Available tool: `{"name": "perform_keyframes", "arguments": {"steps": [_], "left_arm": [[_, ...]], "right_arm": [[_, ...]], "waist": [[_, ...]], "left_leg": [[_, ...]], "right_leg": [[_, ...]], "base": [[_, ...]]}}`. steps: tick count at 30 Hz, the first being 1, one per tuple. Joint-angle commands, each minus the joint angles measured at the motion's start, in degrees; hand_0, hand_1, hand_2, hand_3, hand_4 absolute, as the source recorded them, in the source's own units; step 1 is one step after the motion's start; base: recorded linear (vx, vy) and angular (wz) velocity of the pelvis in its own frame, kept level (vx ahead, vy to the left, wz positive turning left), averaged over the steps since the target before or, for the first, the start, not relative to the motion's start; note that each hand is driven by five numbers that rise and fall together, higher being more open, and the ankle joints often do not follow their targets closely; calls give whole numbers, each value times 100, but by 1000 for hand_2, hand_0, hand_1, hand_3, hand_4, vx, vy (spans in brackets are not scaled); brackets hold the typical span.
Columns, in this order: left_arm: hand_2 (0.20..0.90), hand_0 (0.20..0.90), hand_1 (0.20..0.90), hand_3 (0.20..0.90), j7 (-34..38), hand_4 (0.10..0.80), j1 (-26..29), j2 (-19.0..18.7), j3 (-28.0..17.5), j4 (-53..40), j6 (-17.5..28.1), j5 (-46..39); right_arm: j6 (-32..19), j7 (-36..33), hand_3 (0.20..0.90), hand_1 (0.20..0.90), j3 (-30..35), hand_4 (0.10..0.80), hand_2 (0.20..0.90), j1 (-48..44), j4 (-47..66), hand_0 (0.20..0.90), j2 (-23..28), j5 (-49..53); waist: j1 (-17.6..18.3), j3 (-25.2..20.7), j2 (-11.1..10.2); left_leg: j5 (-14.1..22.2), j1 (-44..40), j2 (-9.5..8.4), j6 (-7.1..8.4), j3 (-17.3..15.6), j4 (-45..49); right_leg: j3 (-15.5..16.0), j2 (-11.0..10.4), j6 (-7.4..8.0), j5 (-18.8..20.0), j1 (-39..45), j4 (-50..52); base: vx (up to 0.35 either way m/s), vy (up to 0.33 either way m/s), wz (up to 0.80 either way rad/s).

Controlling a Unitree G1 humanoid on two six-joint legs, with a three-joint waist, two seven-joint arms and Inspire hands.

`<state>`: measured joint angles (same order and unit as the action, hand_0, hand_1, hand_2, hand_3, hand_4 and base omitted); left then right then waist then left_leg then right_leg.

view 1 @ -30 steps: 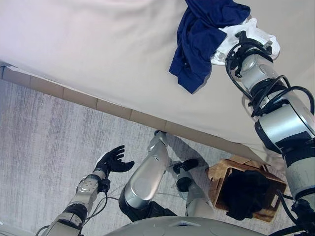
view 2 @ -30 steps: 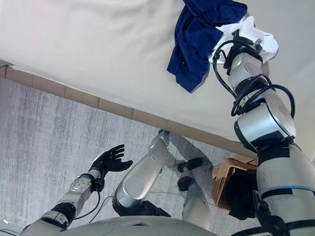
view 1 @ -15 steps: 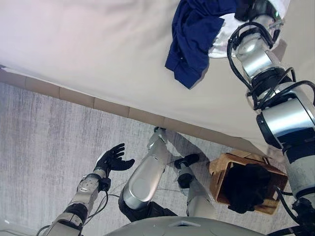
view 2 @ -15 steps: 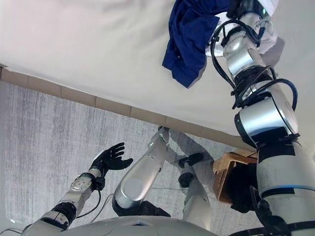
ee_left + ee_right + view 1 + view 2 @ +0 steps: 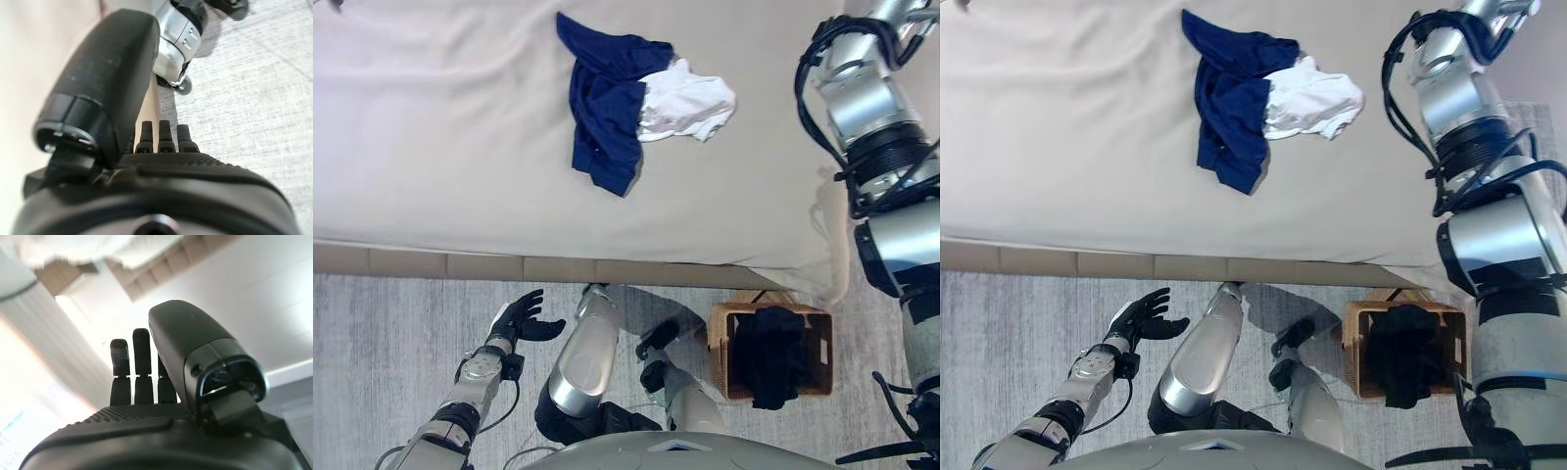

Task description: Pick up the clothes from the bed and place them into the basket

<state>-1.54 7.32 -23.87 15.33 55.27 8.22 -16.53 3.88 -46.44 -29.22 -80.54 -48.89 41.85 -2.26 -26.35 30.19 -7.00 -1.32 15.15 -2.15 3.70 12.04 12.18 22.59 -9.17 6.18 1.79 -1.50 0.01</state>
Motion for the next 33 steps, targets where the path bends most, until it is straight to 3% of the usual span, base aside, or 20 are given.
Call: {"name": "perform_keyframes", "arguments": {"steps": [1, 4, 10, 18, 19, 23, 33], "left_arm": [[900, 900, 900, 900, 45, 800, -443, -217, 144, 189, -185, 217], [900, 900, 900, 900, 78, 800, -427, -233, 217, 173, -260, 159], [900, 900, 900, 900, -99, 800, -278, -250, 264, 214, -223, 309], [900, 900, 900, 900, -99, 800, -61, -323, 239, 35, -209, 298], [900, 900, 900, 900, -100, 800, -59, -325, 203, 41, -185, 291], [900, 900, 900, 900, -139, 800, -26, -343, 104, 23, -51, 236], [900, 900, 900, 900, -568, 800, -369, -324, -129, 41, 476, -77]], "right_arm": [[62, 1827, 900, 900, -271, 800, 900, 385, 545, 900, 420, 171], [-166, 2722, 900, 900, -444, 800, 900, 733, 406, 900, 575, 52], [-299, 3330, 900, 900, -481, 800, 900, 745, -17, 900, 286, -496], [208, 3557, 900, 900, -909, 800, 900, 471, -419, 900, 5, -1035], [276, 3572, 900, 900, -931, 800, 900, 438, -492, 900, -34, -1095], [602, 3690, 900, 900, -1061, 800, 900, 243, -923, 900, -147, -1304], [1581, 3768, 900, 900, -1297, 800, 900, -64, -1877, 900, -467, -1527]], "waist": [[218, -1048, -198], [318, -1161, -205], [179, -1087, -113], [-221, -515, -3], [-278, -456, 1], [-524, -86, 82], [-906, -40, 165]], "left_leg": [[515, -615, -51, -325, -28, -534], [502, -813, -9, -332, -76, -604], [428, -788, -54, -315, -8, -618], [219, -187, -137, -297, 242, -431], [351, -203, -89, -269, 267, -427], [240, 82, -98, -277, 327, -356], [83, 1433, -123, -288, 450, 7]], "right_leg": [[-146, -211, 184, 104, 44, 554], [-177, -199, 183, 119, 220, 490], [-45, -207, 137, 67, 336, 494], [246, -277, 42, -19, 161, 698], [225, -252, 66, -149, 174, 770], [406, -350, 54, -183, -29, 1033], [1026, -528, 115, -172, -1255, 1667]], "base": [[128, -8, -20], [131, -35, -12], [42, -10, 1], [-65, -3, 23], [8, -33, 37], [-32, 35, 30], [-31, 84, 27]]}}
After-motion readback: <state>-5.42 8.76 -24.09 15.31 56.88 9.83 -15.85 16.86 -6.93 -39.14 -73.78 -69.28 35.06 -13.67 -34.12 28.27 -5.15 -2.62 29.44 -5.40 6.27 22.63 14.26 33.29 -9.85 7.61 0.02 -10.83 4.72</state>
